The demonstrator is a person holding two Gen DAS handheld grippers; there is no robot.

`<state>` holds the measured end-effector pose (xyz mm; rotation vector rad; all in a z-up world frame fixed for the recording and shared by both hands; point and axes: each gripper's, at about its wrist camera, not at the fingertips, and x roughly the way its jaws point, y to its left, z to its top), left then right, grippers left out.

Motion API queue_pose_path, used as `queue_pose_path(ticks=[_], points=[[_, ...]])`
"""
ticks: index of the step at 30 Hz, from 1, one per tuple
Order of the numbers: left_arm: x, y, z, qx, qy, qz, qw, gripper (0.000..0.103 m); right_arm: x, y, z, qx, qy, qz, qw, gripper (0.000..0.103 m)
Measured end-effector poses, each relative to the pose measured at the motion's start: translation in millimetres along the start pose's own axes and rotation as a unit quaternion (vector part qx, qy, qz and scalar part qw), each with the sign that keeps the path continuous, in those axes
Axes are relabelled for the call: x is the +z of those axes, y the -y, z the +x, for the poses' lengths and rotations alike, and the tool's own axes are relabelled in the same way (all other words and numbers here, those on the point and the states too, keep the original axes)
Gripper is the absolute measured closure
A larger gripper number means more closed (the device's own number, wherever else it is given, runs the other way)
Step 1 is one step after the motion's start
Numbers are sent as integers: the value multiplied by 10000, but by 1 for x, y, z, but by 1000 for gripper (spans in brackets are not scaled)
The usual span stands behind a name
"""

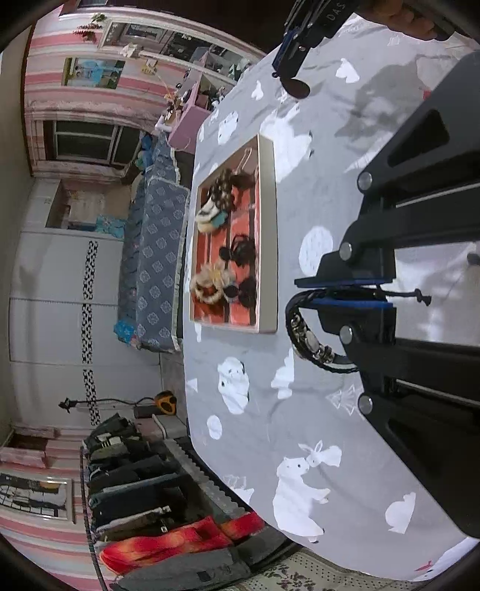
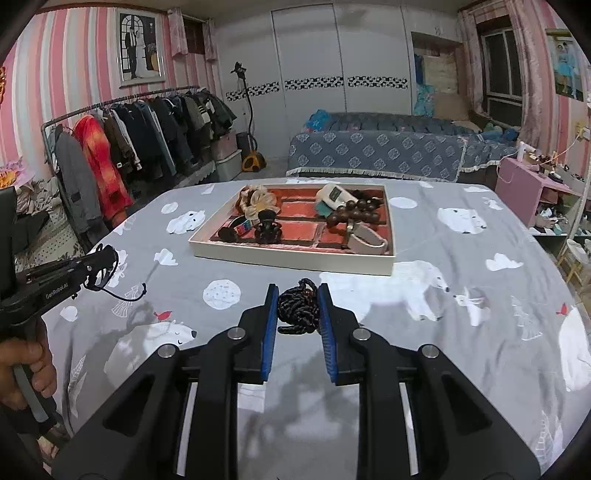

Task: Organize jewelry
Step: 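Carry the leather bracelet and tassel pendant over the tray with both tools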

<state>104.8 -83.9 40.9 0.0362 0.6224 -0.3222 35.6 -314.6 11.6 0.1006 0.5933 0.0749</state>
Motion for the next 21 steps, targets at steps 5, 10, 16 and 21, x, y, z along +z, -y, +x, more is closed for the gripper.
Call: queue_pose_path(ticks=[5, 10, 16, 21], points=[[10, 12, 4, -86, 79, 78, 9999, 97, 4, 2, -5, -59, 79, -44, 9999, 81], [36, 15, 23, -115, 175, 101, 9997, 97, 19, 4, 8, -119, 77, -106, 9998, 81], [68, 17, 54, -112, 265, 157, 9995, 97, 51, 8, 34, -229, 171, -186, 9994, 81], [87, 13, 85, -101, 253, 119, 9996, 97, 74, 13, 57, -272, 218, -182, 9992, 81]])
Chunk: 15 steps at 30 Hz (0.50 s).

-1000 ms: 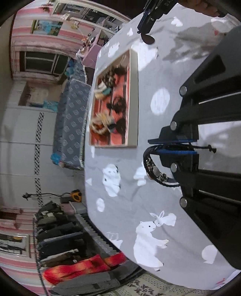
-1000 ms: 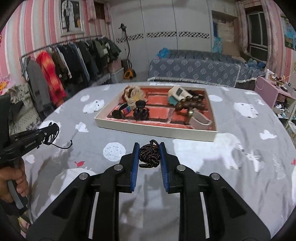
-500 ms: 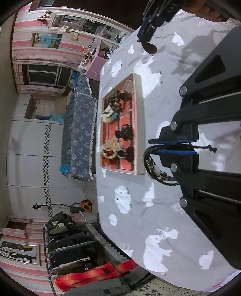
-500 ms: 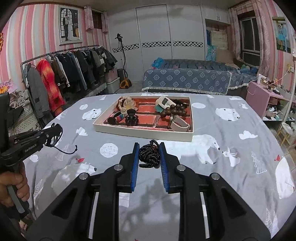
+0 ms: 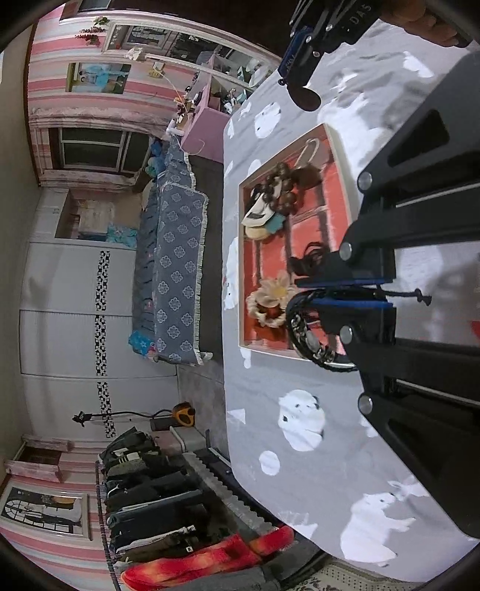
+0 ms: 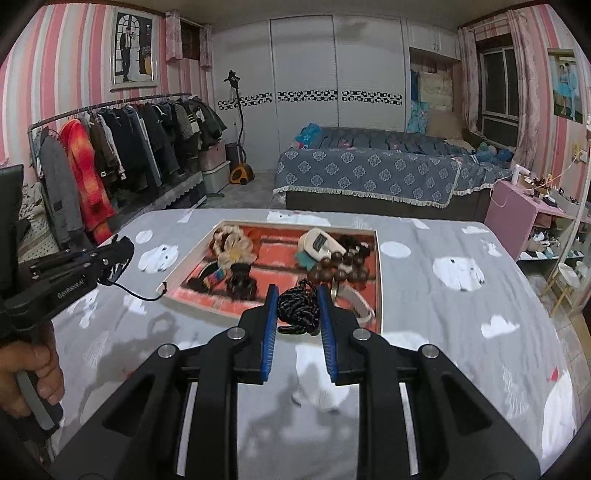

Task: Organize jewelry
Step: 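Carry the leather bracelet and tassel pendant over the tray with both tools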

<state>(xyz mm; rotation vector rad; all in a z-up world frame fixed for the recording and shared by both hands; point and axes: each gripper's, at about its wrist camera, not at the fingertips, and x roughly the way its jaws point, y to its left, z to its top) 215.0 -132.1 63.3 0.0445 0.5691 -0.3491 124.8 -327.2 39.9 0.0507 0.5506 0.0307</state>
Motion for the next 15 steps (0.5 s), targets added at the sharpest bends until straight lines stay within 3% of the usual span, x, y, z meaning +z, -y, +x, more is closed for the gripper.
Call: queue_pose_path(ticks=[15], points=[[4, 0, 100, 14, -239, 126, 9996, 97, 37, -4, 108, -396, -37, -100, 9992, 81]])
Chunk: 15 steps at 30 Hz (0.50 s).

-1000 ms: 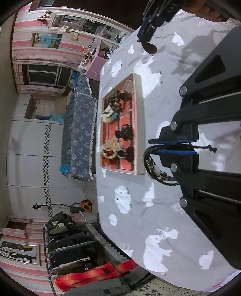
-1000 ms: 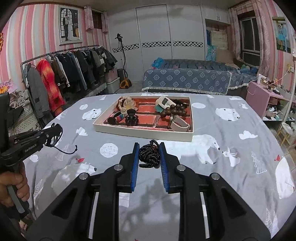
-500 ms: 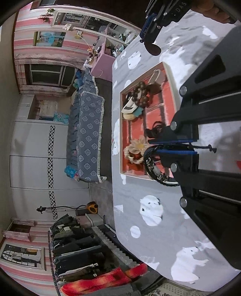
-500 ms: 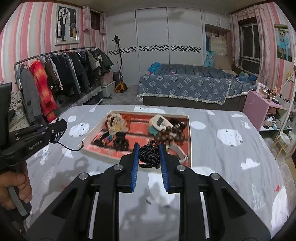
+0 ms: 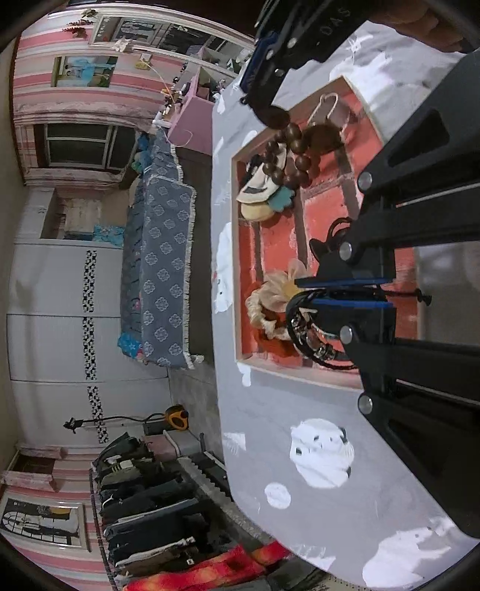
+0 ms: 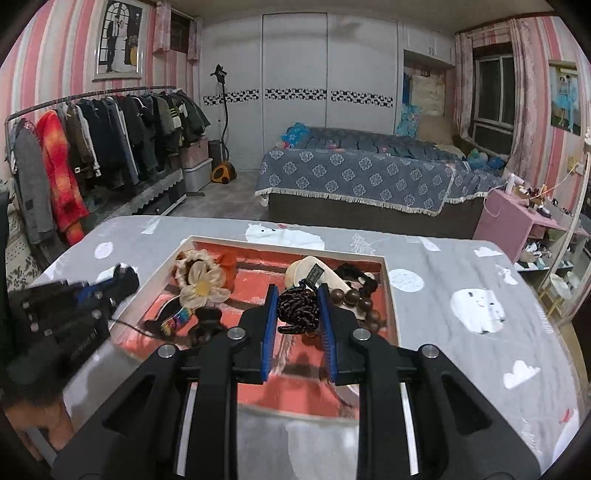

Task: Organize jewelry
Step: 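Carry the leather bracelet and tassel pendant over the tray with both tools, then open both tools to drop the leather bracelet and tassel pendant into the tray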

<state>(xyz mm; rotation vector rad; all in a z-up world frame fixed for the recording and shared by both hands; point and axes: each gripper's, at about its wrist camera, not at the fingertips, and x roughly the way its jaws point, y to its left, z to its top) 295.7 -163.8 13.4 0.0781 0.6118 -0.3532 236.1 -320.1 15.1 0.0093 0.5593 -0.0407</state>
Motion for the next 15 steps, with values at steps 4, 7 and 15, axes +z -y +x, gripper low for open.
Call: queue_pose_path(ticks=[4, 7, 15], points=[[1, -4, 22, -108, -82, -23, 9999, 97, 0, -2, 29, 55, -154, 2, 9999, 81], [-1, -6, 35, -111, -148, -23, 9998, 97, -4, -1, 47, 125, -275, 51, 9995, 81], [-16, -4, 66, -129, -458, 34, 9989, 95, -23, 1, 83, 95, -623, 12, 9980, 80]])
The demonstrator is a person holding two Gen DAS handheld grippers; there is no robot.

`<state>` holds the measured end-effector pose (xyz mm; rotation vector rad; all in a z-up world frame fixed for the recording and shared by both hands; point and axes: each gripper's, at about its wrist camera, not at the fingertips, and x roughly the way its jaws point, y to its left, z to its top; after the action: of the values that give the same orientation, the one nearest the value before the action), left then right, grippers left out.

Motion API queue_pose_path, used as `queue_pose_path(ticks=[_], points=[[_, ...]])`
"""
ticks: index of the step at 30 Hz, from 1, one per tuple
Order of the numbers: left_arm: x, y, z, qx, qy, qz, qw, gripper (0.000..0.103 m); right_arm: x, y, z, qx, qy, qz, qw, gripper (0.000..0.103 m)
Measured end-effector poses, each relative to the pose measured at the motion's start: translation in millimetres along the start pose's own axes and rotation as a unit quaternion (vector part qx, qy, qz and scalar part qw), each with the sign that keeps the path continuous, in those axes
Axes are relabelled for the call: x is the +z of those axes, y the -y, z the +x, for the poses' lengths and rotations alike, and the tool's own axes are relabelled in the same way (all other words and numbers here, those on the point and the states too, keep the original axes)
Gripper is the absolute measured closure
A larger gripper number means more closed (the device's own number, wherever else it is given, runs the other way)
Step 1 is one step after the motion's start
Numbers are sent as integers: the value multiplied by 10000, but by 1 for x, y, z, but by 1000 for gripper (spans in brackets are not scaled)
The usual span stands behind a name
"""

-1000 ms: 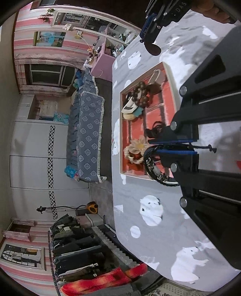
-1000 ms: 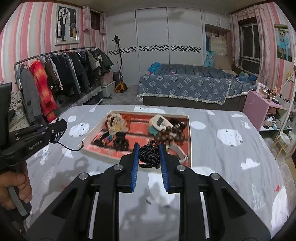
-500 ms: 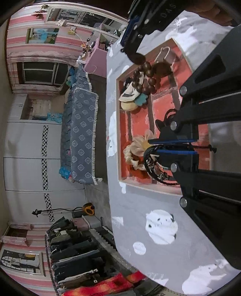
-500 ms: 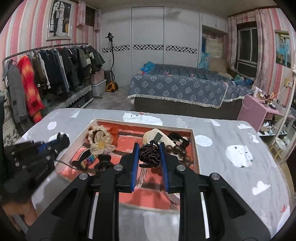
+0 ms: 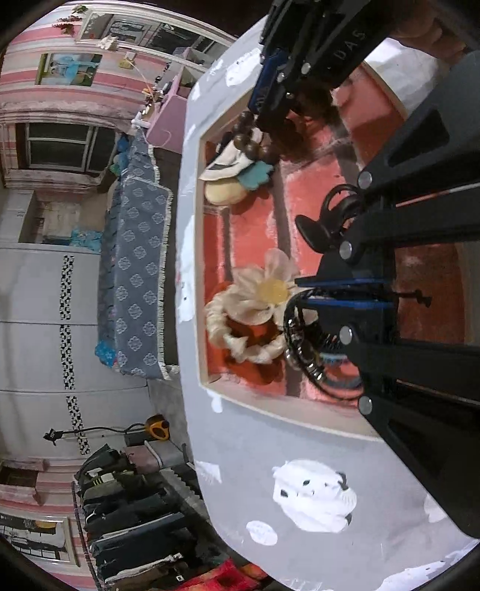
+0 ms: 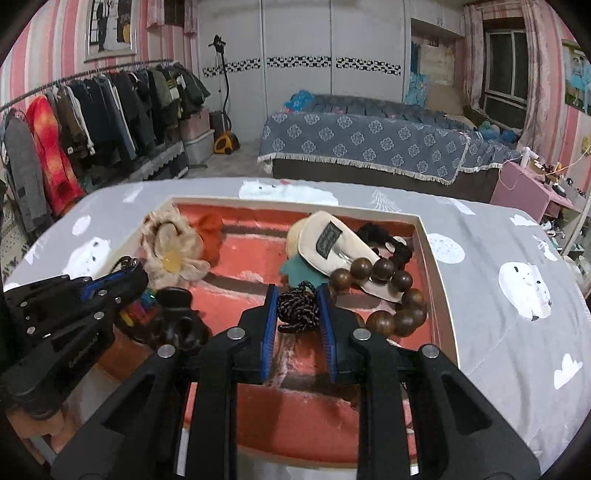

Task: Organize jewelry

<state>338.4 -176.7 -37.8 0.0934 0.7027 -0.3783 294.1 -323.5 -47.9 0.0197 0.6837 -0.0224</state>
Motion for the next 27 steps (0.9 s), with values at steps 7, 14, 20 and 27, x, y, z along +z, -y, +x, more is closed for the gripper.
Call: queue_pose_path(ticks=[7, 14, 20, 27], points=[[0, -3, 5, 127, -32, -83, 9999, 67, -6, 3, 7, -140, -14, -28, 9999, 68], [2, -7, -41, 371, 402, -92, 9985, 35, -4, 5, -19, -235, 122, -35, 9996, 38], [8, -10, -117, 483, 1059, -133, 9931, 14, 2, 2, -78, -304, 471, -161, 9983, 15], [-7, -16, -199, 540, 1453, -170, 9878, 4, -1, -5, -165, -312, 961, -345, 9943, 5]])
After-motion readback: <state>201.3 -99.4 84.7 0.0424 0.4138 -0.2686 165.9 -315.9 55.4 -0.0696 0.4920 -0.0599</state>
